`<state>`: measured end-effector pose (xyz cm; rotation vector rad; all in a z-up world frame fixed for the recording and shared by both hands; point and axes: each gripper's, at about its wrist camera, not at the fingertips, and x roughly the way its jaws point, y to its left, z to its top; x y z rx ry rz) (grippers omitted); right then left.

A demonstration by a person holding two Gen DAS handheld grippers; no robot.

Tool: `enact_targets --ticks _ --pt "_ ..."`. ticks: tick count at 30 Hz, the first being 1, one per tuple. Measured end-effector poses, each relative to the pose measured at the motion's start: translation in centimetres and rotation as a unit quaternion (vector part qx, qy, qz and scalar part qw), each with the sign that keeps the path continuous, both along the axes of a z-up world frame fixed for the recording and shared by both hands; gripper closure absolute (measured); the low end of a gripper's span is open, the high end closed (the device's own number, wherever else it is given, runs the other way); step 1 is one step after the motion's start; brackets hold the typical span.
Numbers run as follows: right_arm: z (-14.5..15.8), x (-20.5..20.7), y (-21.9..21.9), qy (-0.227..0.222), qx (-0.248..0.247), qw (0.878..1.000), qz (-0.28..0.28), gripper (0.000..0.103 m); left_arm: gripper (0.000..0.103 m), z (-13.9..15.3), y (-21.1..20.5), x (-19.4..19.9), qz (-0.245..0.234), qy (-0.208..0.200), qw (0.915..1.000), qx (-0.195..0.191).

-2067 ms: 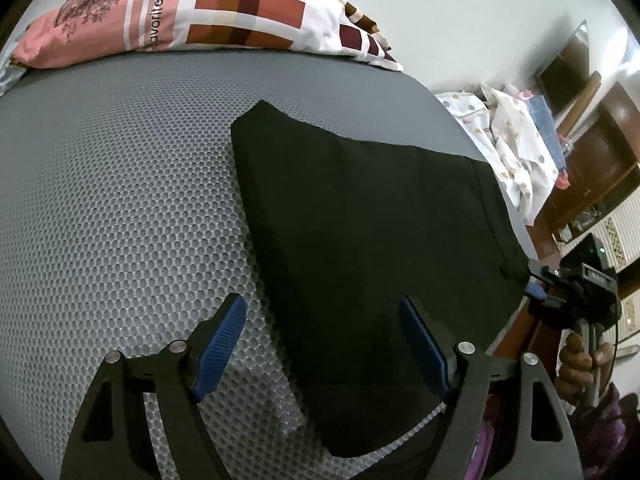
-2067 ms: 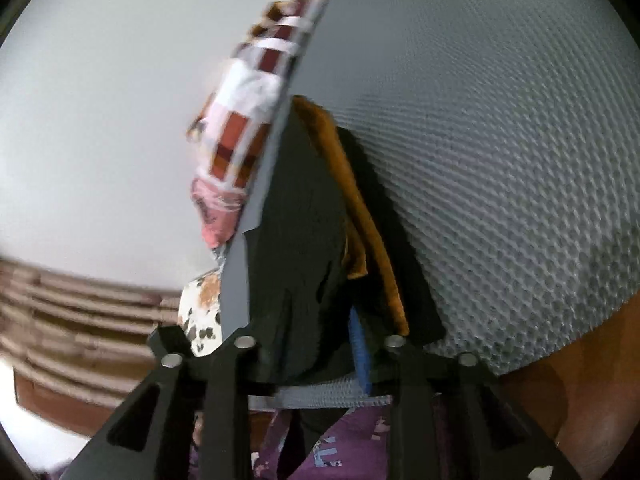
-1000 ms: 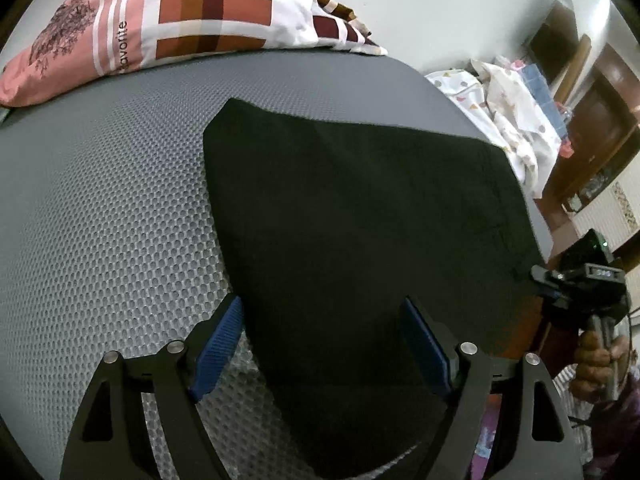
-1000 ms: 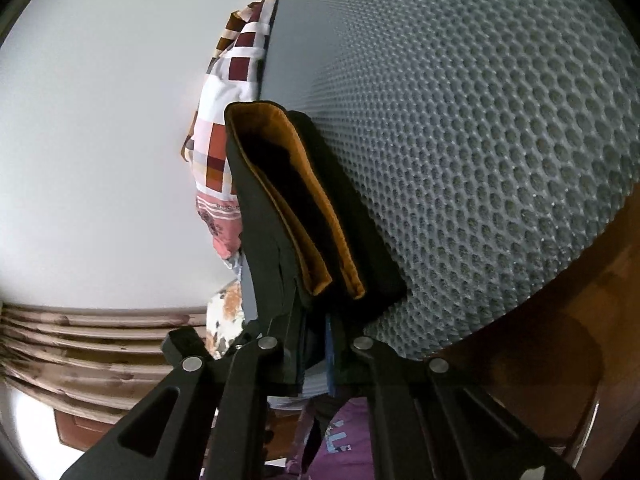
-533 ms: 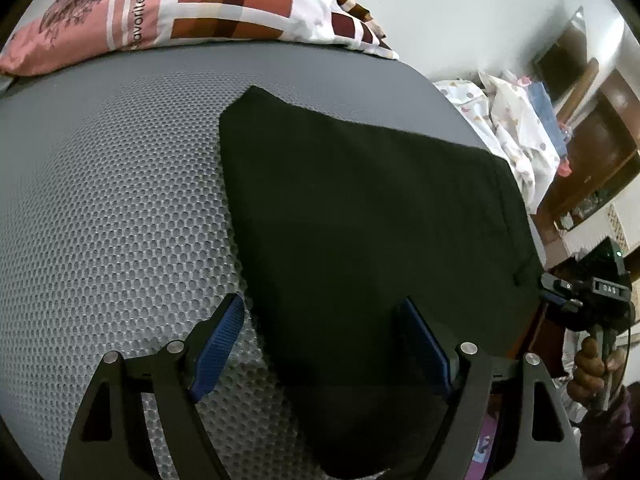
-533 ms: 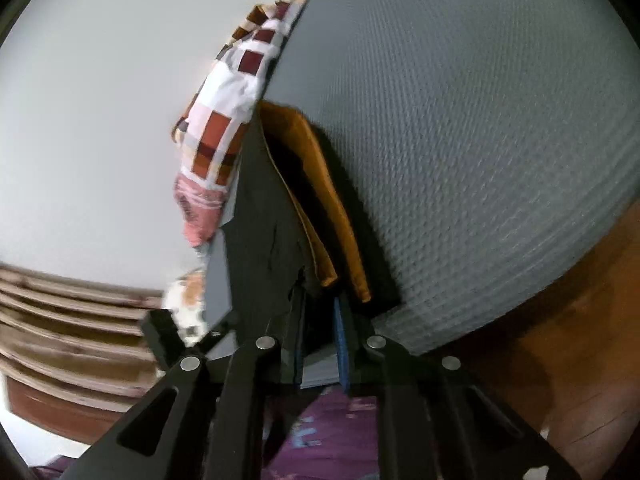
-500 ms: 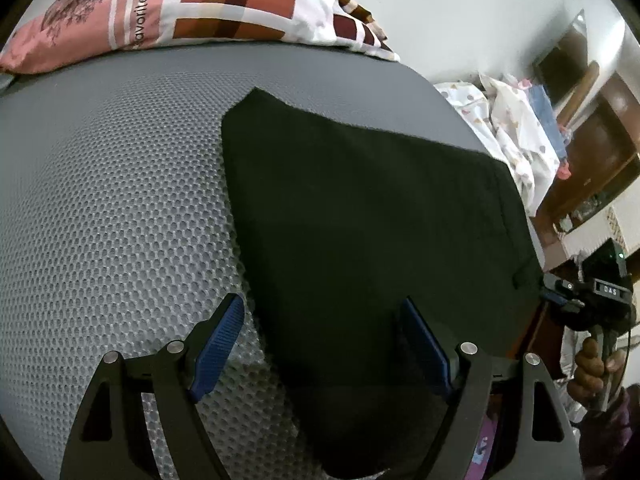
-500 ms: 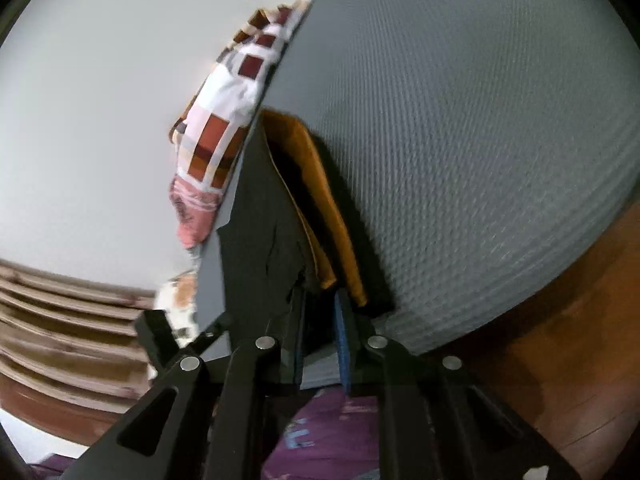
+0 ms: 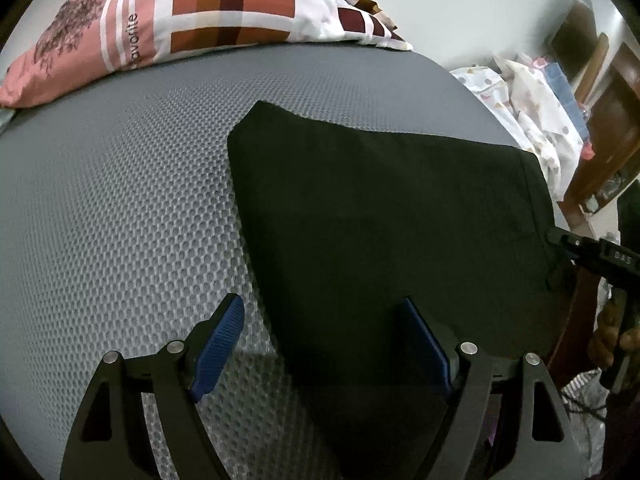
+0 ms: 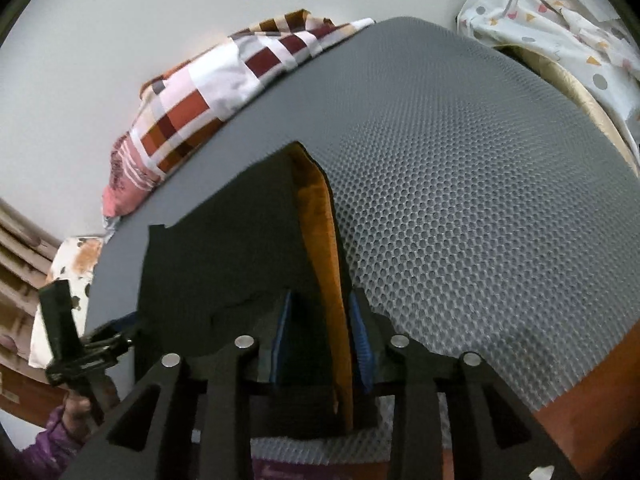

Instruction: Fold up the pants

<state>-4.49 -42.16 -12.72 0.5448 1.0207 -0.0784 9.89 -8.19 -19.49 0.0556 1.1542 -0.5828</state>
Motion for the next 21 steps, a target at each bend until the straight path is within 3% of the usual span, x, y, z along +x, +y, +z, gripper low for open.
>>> enact_targets --ticks 6,15,21 --pt "-1.0 0.3 -0.3 0.007 -0.014 1.000 -0.007 0.054 0.022 -0.1 -1.1 0.3 -0.008 -0.013 0.9998 0.016" --pt "-1.4 0.2 -0.5 0.000 0.007 1.000 -0.017 0.051 0.016 -0.4 -1.8 0.4 -0.013 -0.023 0.9992 0.029" --pt "-1.5 -0.1 -0.8 -0.006 0.026 0.999 -0.022 0.044 0.014 -0.4 -2.1 0.4 -0.014 -0.029 0.9987 0.039"
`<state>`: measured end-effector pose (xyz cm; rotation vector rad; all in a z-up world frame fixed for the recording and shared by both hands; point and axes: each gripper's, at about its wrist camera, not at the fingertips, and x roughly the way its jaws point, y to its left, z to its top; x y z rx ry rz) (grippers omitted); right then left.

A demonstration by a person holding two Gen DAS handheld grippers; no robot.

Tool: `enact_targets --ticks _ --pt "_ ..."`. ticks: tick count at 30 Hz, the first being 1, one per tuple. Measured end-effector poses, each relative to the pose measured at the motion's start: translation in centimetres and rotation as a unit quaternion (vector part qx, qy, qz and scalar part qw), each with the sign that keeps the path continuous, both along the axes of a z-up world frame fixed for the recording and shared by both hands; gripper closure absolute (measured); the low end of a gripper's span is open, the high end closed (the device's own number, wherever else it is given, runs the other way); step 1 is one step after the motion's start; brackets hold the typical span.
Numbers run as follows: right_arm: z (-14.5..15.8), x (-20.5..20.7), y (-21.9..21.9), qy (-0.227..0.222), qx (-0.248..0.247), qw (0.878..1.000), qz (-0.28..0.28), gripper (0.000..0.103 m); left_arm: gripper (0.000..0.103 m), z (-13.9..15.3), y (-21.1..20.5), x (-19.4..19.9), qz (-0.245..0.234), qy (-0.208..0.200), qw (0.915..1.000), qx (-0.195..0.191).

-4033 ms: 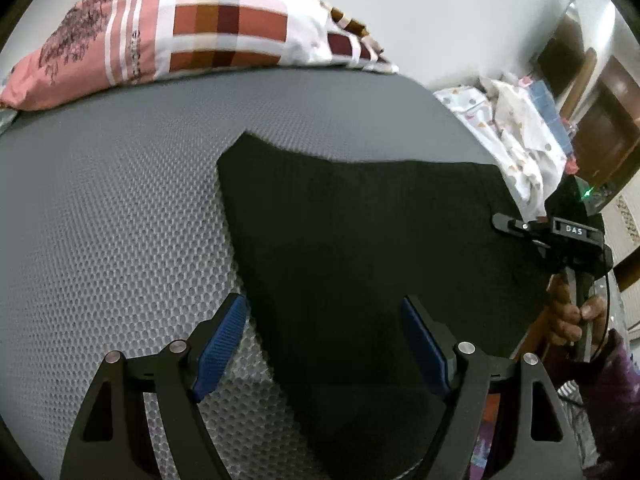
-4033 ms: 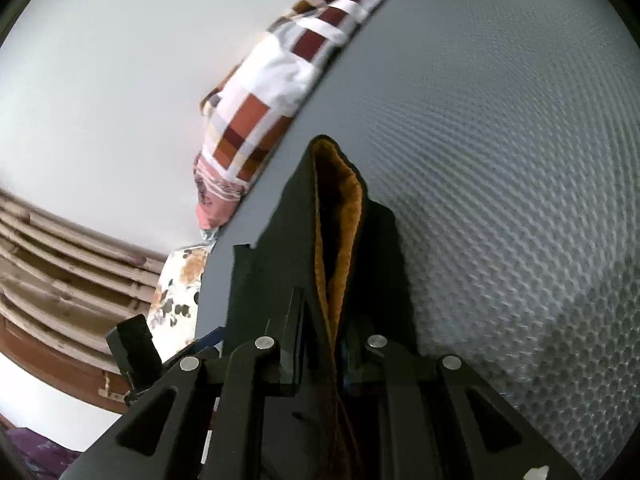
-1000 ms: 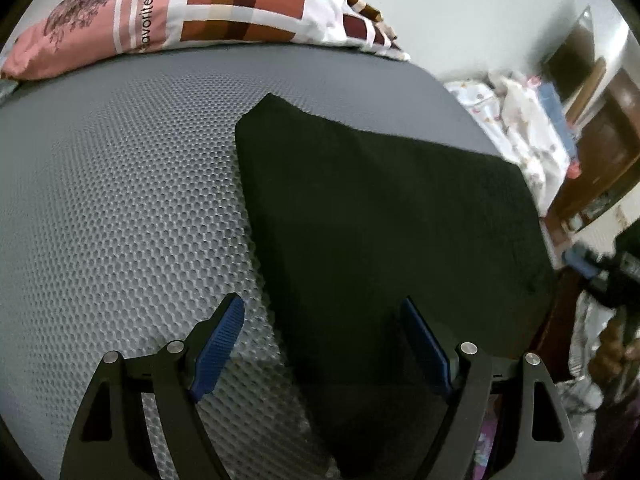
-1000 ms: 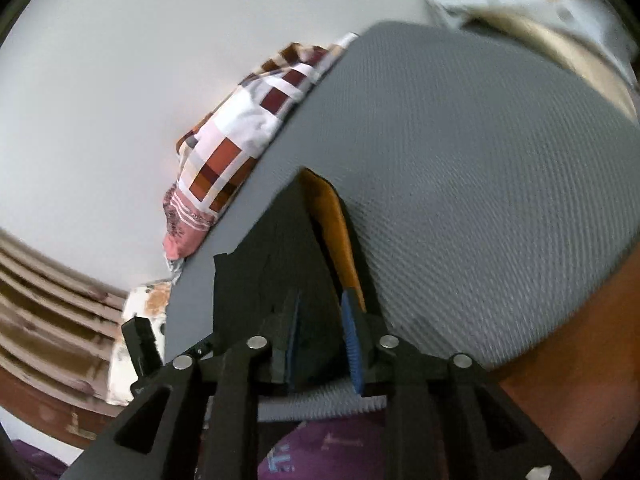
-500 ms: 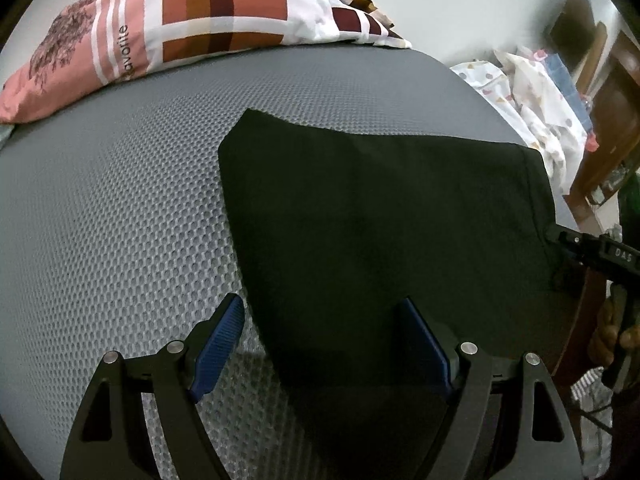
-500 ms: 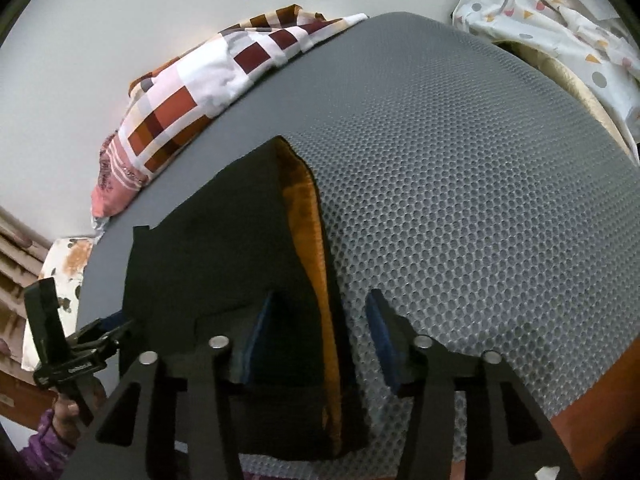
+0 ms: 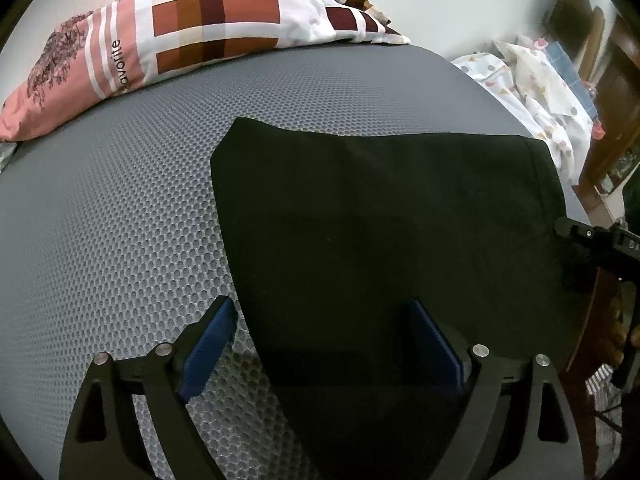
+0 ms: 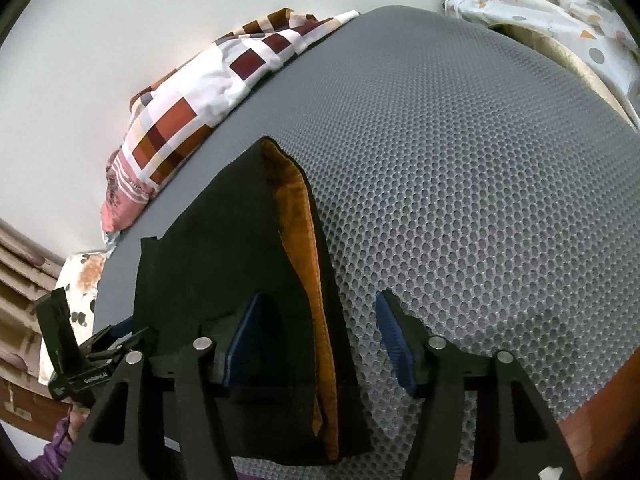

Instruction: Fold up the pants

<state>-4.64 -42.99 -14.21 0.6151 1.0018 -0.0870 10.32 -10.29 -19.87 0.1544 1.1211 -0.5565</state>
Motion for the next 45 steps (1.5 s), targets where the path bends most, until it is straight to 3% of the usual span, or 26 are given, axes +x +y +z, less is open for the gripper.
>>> enact_targets --ticks 5,12,16,27,33,35,41,45 --pt "0.0 0.4 0.9 -0.004 -0.010 1.000 0.027 0.030 0.012 0.0 -0.1 -0.1 0.001 0.000 1.0000 0.007" --pt "-0.2 1.1 2.4 -0.003 -0.017 0.996 0.082 0.000 0.011 -0.1 0.0 -0.1 0.004 0.013 0.9999 0.003" --pt "-0.2 1.3 2.5 0.000 -0.020 0.996 0.089 0.000 0.010 -0.2 0.5 0.1 0.006 0.027 0.9996 -0.010" --pt "-0.8 -0.4 -1.3 -0.071 0.107 0.990 0.057 0.000 0.010 -0.1 1.5 -0.3 -0.010 0.023 0.9990 -0.037" --pt "-0.7 -0.3 -1.3 -0.069 0.106 0.989 0.071 0.000 0.009 0.0 1.5 -0.5 -0.033 0.037 0.9977 -0.045" --pt "-0.7 -0.4 -1.4 -0.068 0.109 0.989 0.079 0.000 0.009 0.1 1.3 -0.7 -0.038 0.047 0.9971 -0.045" --pt "-0.7 -0.6 -1.4 -0.054 0.126 0.981 0.137 0.000 0.009 0.4 2.0 -0.7 -0.046 0.090 0.9897 -0.102" --pt "-0.9 0.1 -0.2 -0.025 0.156 0.964 0.213 0.000 0.009 0.4 3.2 -0.1 -0.050 0.128 0.9801 -0.143"
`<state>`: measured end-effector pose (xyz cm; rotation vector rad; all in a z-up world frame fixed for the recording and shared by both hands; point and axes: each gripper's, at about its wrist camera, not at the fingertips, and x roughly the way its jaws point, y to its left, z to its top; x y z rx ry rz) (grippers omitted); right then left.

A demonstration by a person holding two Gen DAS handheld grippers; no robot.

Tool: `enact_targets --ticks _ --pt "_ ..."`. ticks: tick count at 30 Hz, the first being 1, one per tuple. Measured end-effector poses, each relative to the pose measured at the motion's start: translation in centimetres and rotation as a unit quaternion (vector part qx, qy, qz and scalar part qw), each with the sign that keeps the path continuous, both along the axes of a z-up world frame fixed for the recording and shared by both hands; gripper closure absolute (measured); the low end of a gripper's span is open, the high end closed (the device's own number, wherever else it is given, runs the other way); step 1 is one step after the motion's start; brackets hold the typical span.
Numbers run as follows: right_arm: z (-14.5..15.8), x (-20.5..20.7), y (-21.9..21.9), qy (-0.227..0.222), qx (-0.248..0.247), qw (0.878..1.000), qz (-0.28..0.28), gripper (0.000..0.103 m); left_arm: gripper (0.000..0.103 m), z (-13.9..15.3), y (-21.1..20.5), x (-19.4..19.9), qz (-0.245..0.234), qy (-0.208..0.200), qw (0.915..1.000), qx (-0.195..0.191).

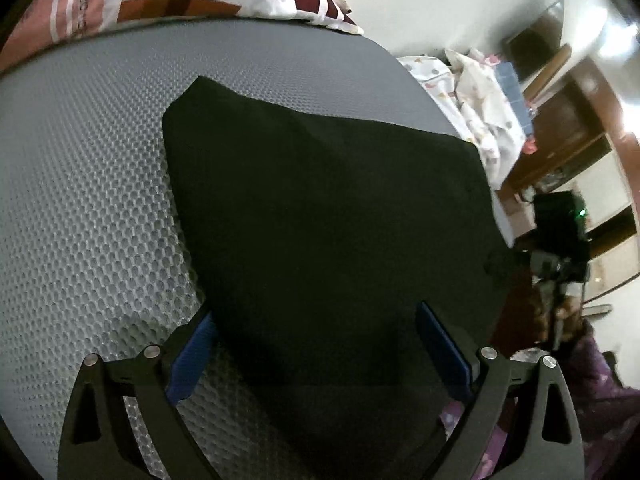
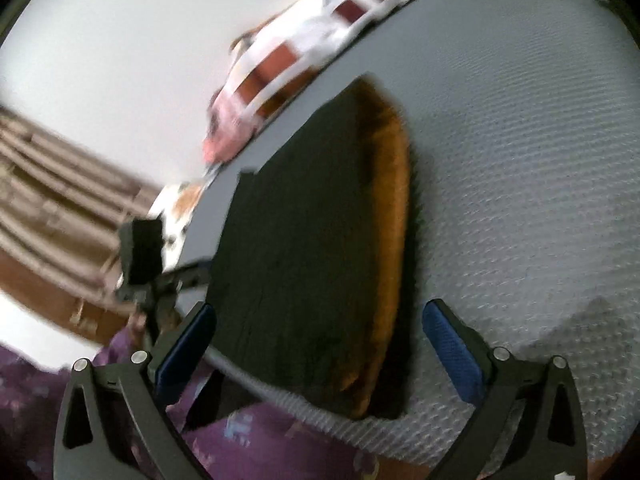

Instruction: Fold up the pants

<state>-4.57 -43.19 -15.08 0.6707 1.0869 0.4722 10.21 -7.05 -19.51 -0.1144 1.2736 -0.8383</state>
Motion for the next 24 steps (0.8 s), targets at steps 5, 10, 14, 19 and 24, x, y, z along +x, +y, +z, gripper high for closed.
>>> enact_targets --ticks 5,10,14,19,24 --pt "-0.3 1.1 -0.5 0.032 0.067 0.996 0.039 0.000 0.007 0.2 0.6 -0.1 -0.017 0.001 0.9998 -0.004" --pt "-1.3 1.8 -2.8 0.043 0.208 0.977 0.021 0.000 0.006 0.3 0.9 -0.3 -0.016 0.000 0.9998 -0.007" --pt "-1.5 1.8 -2.8 0.025 0.249 0.968 0.008 0.000 0.005 0.4 1.0 -0.4 -0.010 0.001 0.9999 -0.013" --pt "-0.9 2.2 -1.8 0.034 0.174 0.984 0.018 0.005 0.005 0.5 0.9 -0.9 -0.012 -0.003 0.9999 -0.004" --pt "-1.0 3.5 -0.5 0.090 0.090 0.991 0.047 0.001 0.005 0.6 0.6 -1.0 -0.010 -0.005 0.9999 -0.006"
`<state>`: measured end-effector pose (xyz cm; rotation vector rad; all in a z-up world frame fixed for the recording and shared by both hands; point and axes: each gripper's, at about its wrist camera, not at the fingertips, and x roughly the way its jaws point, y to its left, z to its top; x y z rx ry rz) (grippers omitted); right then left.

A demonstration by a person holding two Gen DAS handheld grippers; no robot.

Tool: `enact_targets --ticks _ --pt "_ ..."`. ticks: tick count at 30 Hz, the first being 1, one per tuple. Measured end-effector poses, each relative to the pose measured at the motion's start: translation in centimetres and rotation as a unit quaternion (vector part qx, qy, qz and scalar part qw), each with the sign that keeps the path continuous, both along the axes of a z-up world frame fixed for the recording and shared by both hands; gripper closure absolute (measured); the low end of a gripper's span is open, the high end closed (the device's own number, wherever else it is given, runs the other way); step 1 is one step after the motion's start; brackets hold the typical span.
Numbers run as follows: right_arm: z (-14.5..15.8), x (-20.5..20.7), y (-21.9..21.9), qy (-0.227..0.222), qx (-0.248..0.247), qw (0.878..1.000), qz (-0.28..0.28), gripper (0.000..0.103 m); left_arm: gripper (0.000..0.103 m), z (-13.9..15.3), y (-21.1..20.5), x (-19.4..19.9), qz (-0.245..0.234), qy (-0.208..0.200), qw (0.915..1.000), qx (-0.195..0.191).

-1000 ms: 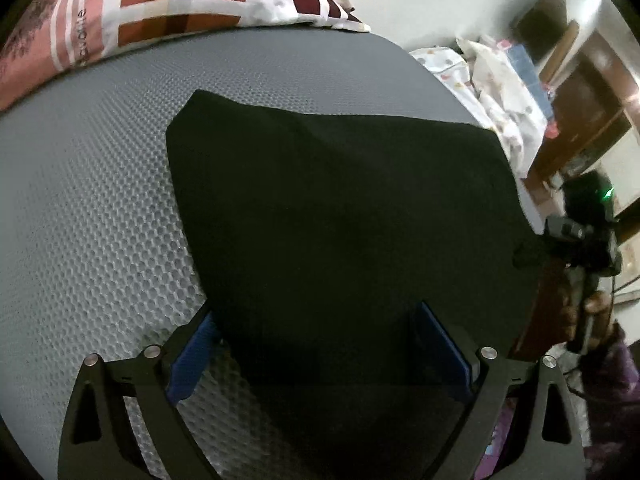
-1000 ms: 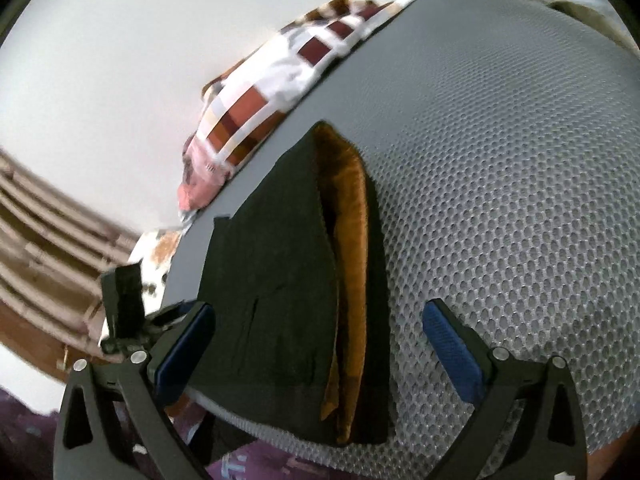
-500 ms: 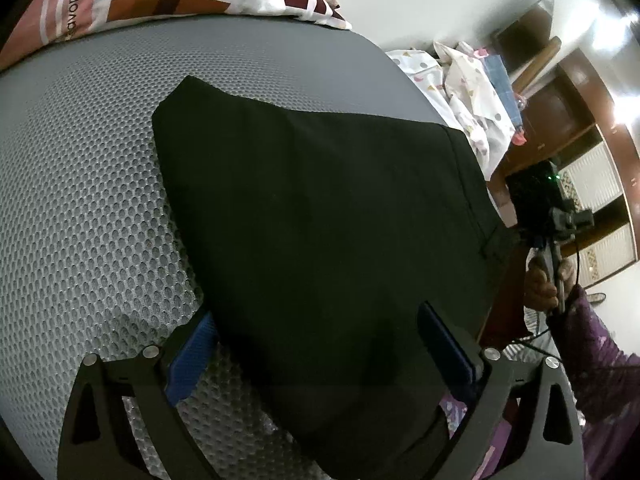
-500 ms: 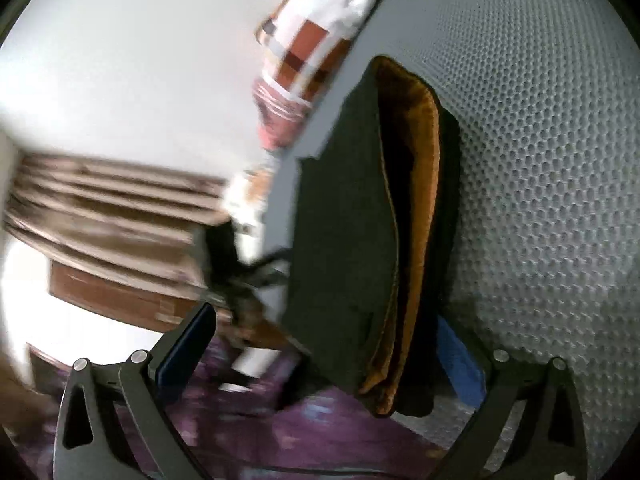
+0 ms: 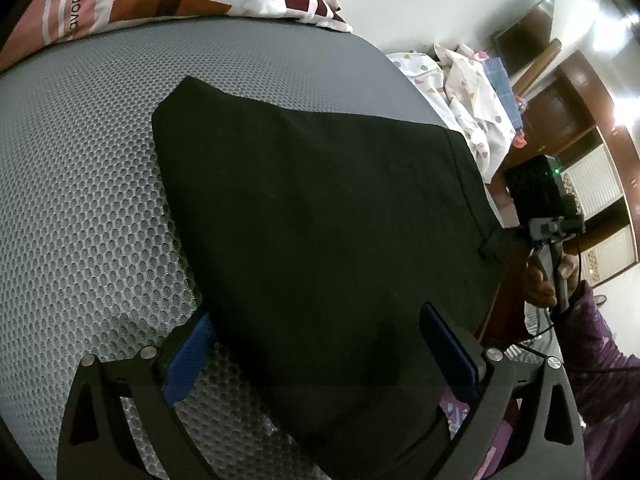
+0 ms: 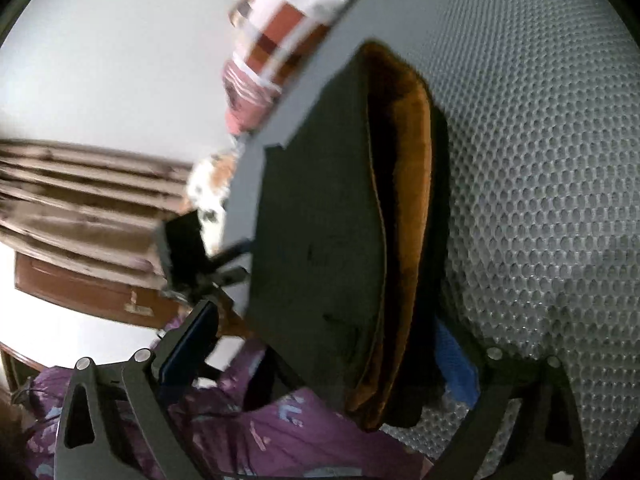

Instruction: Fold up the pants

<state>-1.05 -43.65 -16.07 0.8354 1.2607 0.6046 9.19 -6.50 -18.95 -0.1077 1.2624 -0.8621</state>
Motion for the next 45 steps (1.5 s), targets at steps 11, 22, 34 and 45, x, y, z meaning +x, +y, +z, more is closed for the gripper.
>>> enact_targets --ticks 11,22,34,45 --pt "-1.0 1.1 0.8 -0.003 -0.037 0.999 -0.007 0.045 0.004 -0.4 2.2 0.3 0.014 0.016 0.9989 -0.042" --pt "-1.3 3.2 1.4 0.014 -0.028 0.998 -0.047 0.034 0.004 -1.2 4.7 1.9 0.047 0.086 0.9874 -0.125" --pt "-1.6 2.9 3.5 0.006 -0.003 1.000 -0.019 0.034 0.004 -1.1 3.6 1.6 -0.004 0.113 0.9806 -0.160" --pt "-1.0 2.7 4.7 -0.009 -0.013 1.000 -0.015 0.019 0.007 1.1 0.6 0.1 -0.027 0.075 0.9901 -0.115"
